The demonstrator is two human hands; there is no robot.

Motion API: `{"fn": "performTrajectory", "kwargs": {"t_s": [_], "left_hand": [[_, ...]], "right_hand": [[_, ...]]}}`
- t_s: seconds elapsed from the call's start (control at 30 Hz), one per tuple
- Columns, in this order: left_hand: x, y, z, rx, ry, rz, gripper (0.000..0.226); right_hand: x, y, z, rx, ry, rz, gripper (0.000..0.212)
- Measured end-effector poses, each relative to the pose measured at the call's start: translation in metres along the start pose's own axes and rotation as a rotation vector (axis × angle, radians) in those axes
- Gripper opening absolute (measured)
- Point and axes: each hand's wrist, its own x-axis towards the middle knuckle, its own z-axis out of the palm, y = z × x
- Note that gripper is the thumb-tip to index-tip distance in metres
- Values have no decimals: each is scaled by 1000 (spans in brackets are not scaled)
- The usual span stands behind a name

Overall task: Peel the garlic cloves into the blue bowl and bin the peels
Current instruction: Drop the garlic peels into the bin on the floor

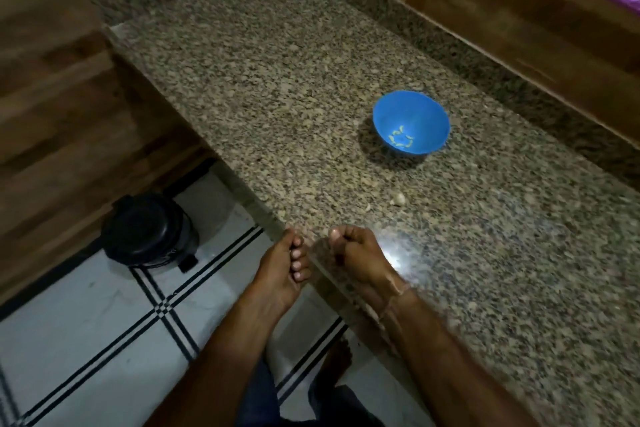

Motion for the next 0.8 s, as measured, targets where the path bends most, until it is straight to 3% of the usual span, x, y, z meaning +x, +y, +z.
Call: {"fn": "performTrajectory", "kwargs": {"t_s": [0.23, 0.5, 0.8], "left_hand": [[-26, 84, -98, -180, 88, 138, 45], [-47, 171, -270, -325, 225, 219, 45], [-61, 240, -377, -436, 345, 284, 45]], "right_hand": [[15, -10, 138, 210, -146, 201, 36], [33, 2, 323, 312, -297, 353, 34], [78, -3, 436, 297, -328, 427, 29]]}}
